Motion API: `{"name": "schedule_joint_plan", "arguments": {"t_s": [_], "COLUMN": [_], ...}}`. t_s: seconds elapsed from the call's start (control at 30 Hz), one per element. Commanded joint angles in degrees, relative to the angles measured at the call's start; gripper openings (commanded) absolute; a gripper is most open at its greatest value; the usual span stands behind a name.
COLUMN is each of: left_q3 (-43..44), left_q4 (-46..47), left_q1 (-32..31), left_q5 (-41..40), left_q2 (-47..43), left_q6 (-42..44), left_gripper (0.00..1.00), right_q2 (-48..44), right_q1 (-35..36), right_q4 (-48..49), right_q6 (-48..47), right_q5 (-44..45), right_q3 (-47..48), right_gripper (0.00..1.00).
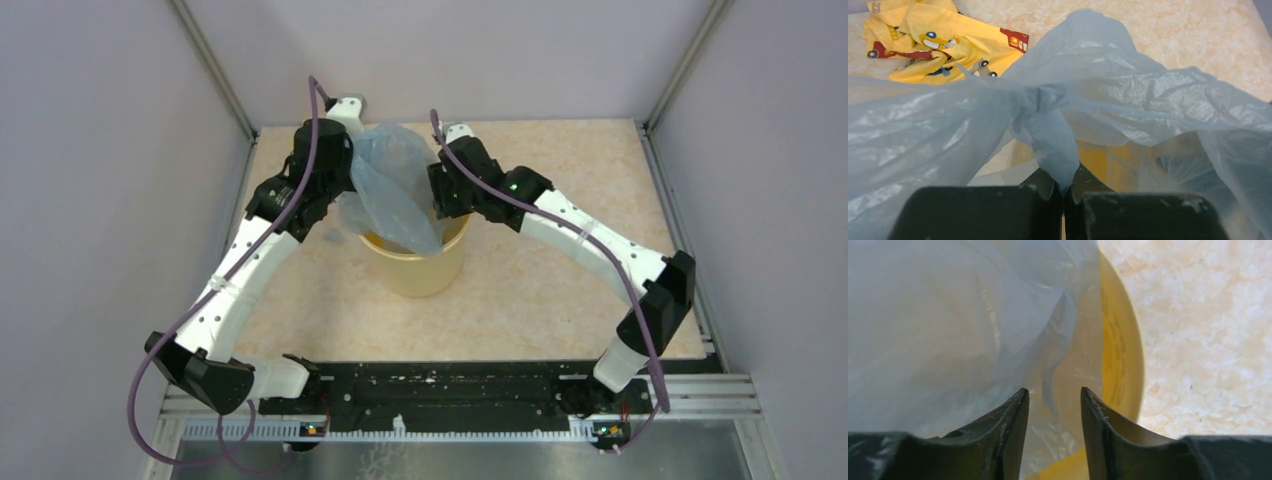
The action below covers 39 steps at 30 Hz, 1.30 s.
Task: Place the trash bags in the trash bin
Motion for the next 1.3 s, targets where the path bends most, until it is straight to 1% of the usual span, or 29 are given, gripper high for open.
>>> {"name": "schedule_joint_plan", "arguments": {"t_s": [0.0, 0.13, 0.3, 0.33, 0.43, 0.5, 0.63, 0.77, 0.8, 0.87, 1.0, 1.1, 1.17, 1.27], "left_q3": [-1.3, -2.3, -3.2, -3.4, -4.2, -4.5, -4.8, -5.5, -5.7, -5.9, -5.7, -5.0, -4.3, -3.1], "left_q4": [3.1, 3.6, 4.0, 4.1, 4.5, 4.6, 4.9, 5.3, 5.5, 5.6, 5.6, 5.5, 5.4, 5.1], "left_q1": [0.3, 0.3, 0.2, 0.2, 0.0, -0.2, -1.0, -1.9, -2.2, -2.9, -4.4, -6.1, -7.6, -10.3], "left_q5": [1.6, 2.0, 3.2, 3.6, 4.4, 4.8, 5.1, 5.6, 5.7, 5.5, 5.1, 4.3, 3.5, 2.0], "left_q2": [0.5, 0.4, 0.4, 0.4, 0.4, 0.4, 0.5, 0.7, 0.8, 1.0, 1.1, 1.4, 1.7, 2.4], "left_q6": [-0.9, -1.1, -1.5, -1.6, -2.0, -2.3, -2.7, -3.3, -3.4, -3.6, -3.8, -3.9, -4.1, -4.2], "left_gripper": [0.00, 0.00, 0.00, 0.00, 0.00, 0.00, 0.00, 0.00, 0.00, 0.00, 0.00, 0.00, 0.00, 0.00], "right_q2": [-7.6, -10.2, -12.4, -13.0, -14.6, -14.6, -12.6, -9.9, -9.5, -8.6, -7.0, -6.4, -6.0, -5.2], "right_q1": [-0.2, -0.1, -0.5, -1.3, -5.1, -6.5, -6.9, -6.9, -6.9, -6.9, -6.9, -6.9, -6.9, -7.0], "right_q4": [0.7, -0.4, -4.2, -4.1, -2.0, -0.7, 0.7, 1.0, 1.2, 1.0, -2.9, -6.5, -8.9, -11.4], "right_q6": [0.8, 1.2, 2.1, 2.7, 4.8, 5.5, 6.0, 6.5, 6.5, 6.6, 6.2, 4.7, 3.3, 1.1], "right_q5": [-0.2, 0.7, 7.5, 7.4, 1.0, -0.9, -4.3, -4.7, -4.6, -4.6, -0.5, 2.8, 4.4, 5.5], "right_q3": [4.0, 4.6, 3.4, 2.2, -2.6, -5.0, -6.6, -7.9, -8.2, -8.6, -6.9, -4.4, -2.5, -0.6], "right_gripper": [0.48, 0.58, 0.64, 0.64, 0.63, 0.63, 0.61, 0.59, 0.57, 0.51, 0.20, 0.05, 0.00, 0.00]}}
